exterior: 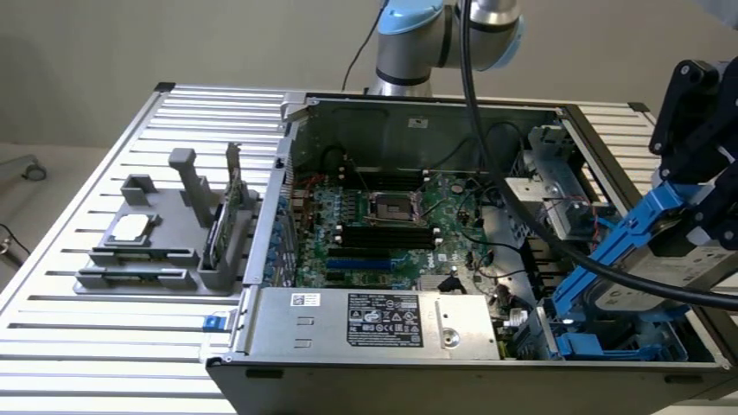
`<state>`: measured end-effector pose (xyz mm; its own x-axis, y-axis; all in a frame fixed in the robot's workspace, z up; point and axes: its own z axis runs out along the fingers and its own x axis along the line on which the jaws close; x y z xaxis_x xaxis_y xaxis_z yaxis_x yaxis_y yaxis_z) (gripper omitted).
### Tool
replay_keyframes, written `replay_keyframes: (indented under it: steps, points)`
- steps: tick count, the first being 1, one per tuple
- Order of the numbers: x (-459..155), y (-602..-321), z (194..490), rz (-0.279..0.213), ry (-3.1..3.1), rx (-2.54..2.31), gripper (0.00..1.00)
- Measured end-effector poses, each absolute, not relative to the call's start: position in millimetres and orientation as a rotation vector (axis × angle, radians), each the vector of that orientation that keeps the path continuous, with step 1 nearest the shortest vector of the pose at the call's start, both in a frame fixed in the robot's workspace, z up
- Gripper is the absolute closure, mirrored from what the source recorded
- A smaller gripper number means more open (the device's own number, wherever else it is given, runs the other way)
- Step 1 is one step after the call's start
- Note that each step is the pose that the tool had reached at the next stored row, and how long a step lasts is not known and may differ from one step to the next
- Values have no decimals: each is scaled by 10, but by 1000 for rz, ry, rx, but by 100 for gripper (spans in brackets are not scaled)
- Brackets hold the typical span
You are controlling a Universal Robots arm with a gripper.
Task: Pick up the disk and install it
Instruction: 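Insert the disk into the insertion slot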
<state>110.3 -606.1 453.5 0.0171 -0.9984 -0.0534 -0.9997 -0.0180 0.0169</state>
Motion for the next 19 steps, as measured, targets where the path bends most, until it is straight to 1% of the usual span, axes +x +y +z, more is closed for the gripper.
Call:
replay_keyframes:
  steps: [19]
  points:
    - [1099,-6094,4439,78,2179,-2226,67]
